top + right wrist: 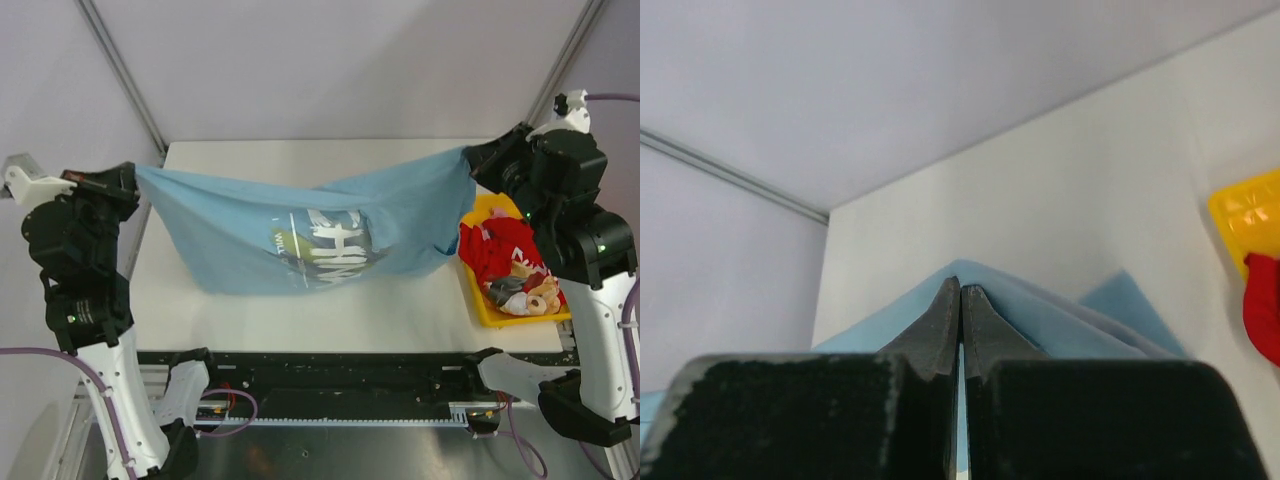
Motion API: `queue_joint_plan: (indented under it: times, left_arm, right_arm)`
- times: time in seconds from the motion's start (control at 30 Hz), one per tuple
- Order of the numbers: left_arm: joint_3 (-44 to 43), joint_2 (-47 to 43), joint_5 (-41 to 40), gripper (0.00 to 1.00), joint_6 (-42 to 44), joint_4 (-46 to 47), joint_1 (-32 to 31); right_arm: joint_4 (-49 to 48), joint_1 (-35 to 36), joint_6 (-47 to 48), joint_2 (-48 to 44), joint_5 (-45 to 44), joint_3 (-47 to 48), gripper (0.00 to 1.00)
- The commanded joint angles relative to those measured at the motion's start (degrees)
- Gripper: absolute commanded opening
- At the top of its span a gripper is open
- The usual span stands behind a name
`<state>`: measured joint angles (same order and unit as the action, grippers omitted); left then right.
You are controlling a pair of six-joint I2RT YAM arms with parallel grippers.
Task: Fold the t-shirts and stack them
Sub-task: Flatten out the tshirt
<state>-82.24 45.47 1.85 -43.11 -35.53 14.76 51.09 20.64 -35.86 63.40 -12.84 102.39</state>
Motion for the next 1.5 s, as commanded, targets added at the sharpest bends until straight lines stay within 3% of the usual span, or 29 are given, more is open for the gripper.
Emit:
queue_joint_plan:
  times: [0.0, 0.3, 0.4, 0.6, 0.67, 0.73, 0.83, 1.03, 1.23, 1.47]
  left_arm:
    - [-6.8, 4.1, 2.2, 0.00, -0.8, 0.8, 0.4]
    - [-20.1, 29.0, 4.3, 0.00, 0.8, 1.4, 0.3]
    - [-30.5, 39.8, 5.8, 0.00, 1.2, 1.4, 0.0]
    - [-60.7, 60.2, 9.8, 0.00, -3.2, 1.5, -0.3]
    - [-68.0, 63.2, 10.0, 0.00, -5.1, 1.6, -0.2]
    - [-69.4, 62.5, 9.6, 0.00, -5.6, 2.8, -0.1]
    - [-64.6, 57.1, 8.4, 0.00, -3.3, 4.6, 0.0]
    - [-43.5, 47.0, 8.0, 0.00, -0.5, 4.8, 1.0]
    - [-10.6, 35.3, 0.7, 0.00, 3.2, 4.9, 1.2]
    - [22.5, 30.9, -10.1, 0.00, 7.1, 6.4, 1.2]
  right_arm:
    - [-2.4, -0.6, 2.9, 3.3, -0.5, 6.3, 0.00]
    - [-20.6, -8.6, 1.5, 21.1, 8.8, 9.9, 0.00]
    - [-23.1, -10.0, 0.3, 31.4, 10.7, 21.0, 0.00]
    - [-22.1, -12.0, -3.0, 52.5, 13.2, 55.7, 0.00]
    - [-26.3, -13.7, -5.7, 50.5, 14.6, 54.5, 0.00]
    - [-34.0, -14.6, -6.6, 43.5, 14.9, 43.7, 0.00]
    - [-42.6, -15.0, -4.7, 32.5, 13.2, 26.6, 0.00]
    - [-39.7, -16.6, -4.8, 22.7, 14.4, 8.4, 0.00]
    - [-34.1, -16.6, -6.9, 16.7, 19.2, -16.8, 0.00]
    - [-27.1, -13.2, -2.7, 20.3, 20.1, -41.8, 0.00]
